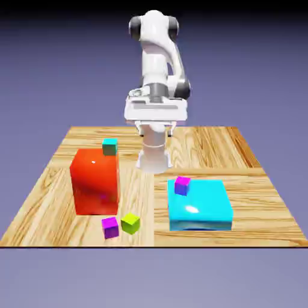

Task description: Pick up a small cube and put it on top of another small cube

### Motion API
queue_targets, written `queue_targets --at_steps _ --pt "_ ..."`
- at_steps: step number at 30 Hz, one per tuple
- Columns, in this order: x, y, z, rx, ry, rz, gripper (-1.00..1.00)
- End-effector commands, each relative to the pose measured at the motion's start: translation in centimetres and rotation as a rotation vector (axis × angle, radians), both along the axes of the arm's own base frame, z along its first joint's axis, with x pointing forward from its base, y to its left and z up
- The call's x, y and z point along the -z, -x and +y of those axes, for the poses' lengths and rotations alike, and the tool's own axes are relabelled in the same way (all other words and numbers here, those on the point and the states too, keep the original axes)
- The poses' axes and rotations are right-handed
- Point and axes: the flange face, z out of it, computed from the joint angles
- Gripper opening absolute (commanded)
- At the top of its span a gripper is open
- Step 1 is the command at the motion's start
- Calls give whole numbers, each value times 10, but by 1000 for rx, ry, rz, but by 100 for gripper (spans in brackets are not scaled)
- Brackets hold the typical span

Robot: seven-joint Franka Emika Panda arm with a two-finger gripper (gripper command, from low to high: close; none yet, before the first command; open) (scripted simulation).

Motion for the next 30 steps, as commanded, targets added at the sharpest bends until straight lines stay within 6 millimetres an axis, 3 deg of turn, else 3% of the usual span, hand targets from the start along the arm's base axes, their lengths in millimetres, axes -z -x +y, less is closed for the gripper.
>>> queue_targets --at_steps 1,9,16,24,25,29,30 --pt "8 -8 -4 23 -14 42 0" --pt "83 -59 -41 218 -123 377 0" --pt "163 -86 -76 397 -220 667 0" --pt "260 -93 -110 597 -326 985 0" --pt "260 -93 -110 597 -326 985 0" --pt "327 -82 -102 597 -326 985 0" --pt "328 -82 -102 597 -326 985 0"
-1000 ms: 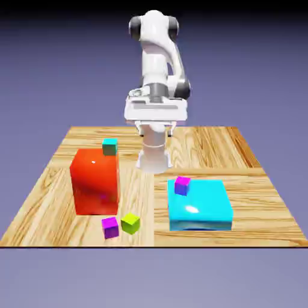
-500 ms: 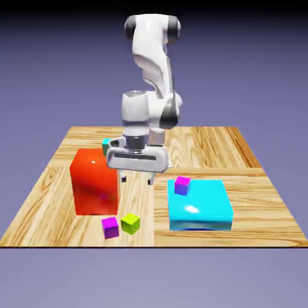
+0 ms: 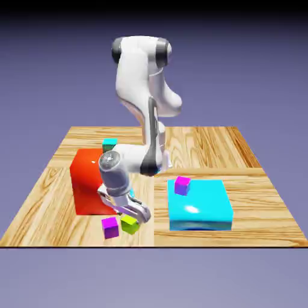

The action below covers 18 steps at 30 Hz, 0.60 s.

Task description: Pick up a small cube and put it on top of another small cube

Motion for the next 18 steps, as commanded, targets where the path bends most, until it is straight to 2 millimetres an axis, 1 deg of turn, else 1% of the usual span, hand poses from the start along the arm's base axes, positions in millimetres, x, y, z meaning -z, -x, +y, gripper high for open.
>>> queue_targets --at_steps 1,2,6,9,12,15,18 --pt "0 0 0 0 0 0 -100" --pt "0 0 0 0 0 0 -100" --pt "-68 -11 -8 0 0 0 -100" --pt "-101 -5 49 -238 -14 -12 -100" --pt "-132 9 103 -477 -21 -19 -100" --pt "-159 32 152 -715 -23 -20 -100" --pt "-184 61 194 -949 -18 -15 -100"
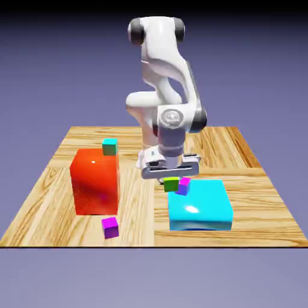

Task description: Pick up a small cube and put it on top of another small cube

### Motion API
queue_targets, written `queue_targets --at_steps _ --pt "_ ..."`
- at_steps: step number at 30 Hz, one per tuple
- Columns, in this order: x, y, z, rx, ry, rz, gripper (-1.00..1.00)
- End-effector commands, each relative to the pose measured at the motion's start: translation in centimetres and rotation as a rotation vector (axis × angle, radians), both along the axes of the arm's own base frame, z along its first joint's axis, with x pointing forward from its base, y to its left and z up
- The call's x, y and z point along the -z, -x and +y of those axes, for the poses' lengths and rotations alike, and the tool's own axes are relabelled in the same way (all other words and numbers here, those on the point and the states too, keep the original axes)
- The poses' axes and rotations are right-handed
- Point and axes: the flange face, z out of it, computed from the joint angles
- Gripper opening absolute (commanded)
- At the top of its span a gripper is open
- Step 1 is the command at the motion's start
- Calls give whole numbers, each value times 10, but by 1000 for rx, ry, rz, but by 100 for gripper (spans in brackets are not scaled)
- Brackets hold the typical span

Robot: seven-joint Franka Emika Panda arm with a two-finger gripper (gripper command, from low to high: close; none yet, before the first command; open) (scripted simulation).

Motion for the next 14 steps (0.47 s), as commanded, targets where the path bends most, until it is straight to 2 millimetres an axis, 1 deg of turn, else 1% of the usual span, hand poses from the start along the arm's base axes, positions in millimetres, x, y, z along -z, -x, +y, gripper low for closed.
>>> queue_targets --at_steps 1,4,5,9,10,11,12,14 --pt "-8 10 10 -72 7 -1 -100" --pt "-27 44 42 -290 25 1 -100" --pt "-27 44 42 -290 25 1 -100" --pt "30 52 36 -289 26 1 -100" --pt "41 55 35 -290 25 1 -100" --pt "41 55 35 -290 25 1 100" --pt "41 55 35 -290 25 1 100" --pt "13 49 38 -289 26 1 100"
